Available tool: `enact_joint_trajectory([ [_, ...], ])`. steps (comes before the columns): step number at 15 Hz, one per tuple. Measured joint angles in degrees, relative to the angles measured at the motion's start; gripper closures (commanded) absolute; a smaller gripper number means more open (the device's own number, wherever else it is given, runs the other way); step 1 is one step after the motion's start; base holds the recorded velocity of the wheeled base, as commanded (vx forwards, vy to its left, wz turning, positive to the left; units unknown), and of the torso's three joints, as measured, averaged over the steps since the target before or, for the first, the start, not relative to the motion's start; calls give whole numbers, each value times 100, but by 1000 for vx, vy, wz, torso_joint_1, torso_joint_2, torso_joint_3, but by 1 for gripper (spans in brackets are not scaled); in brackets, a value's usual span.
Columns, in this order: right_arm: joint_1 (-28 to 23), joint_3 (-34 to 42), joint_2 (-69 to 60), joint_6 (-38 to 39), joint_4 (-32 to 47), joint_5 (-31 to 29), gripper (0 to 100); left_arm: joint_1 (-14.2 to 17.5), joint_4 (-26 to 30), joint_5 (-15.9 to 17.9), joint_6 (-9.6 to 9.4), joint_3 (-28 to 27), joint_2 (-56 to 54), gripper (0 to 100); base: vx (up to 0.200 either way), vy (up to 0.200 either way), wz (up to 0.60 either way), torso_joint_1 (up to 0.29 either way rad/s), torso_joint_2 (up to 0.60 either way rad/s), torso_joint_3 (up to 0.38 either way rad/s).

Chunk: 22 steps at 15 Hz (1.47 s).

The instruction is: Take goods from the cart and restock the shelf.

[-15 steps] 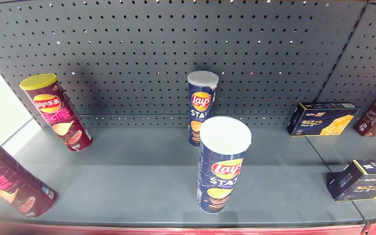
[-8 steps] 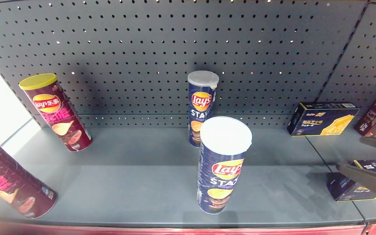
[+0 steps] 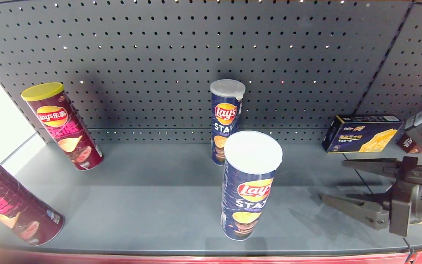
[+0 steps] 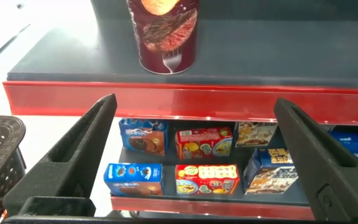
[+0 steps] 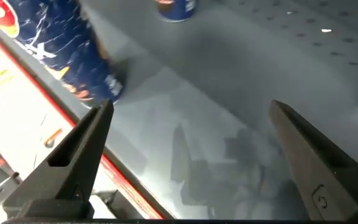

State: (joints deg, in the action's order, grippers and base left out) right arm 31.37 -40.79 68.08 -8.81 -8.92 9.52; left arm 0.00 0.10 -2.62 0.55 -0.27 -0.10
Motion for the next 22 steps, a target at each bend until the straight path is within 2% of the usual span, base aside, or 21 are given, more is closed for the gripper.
enact_joint_trajectory([
  [4, 324, -155, 490, -21, -13, -60, 0, 0, 0, 0, -1, 0, 2, 0, 0, 0, 0, 0, 0, 0],
  [10, 623, -796, 1410, -21, -126, -224, 0, -2, 1, 0, 2, 0, 2, 0, 0, 0, 0, 0, 0, 0],
  [22, 811, -719, 1760, -22, -205, -227, 0, -10, 6, 2, 5, 0, 2, 0, 0, 0, 0, 0, 0, 0],
])
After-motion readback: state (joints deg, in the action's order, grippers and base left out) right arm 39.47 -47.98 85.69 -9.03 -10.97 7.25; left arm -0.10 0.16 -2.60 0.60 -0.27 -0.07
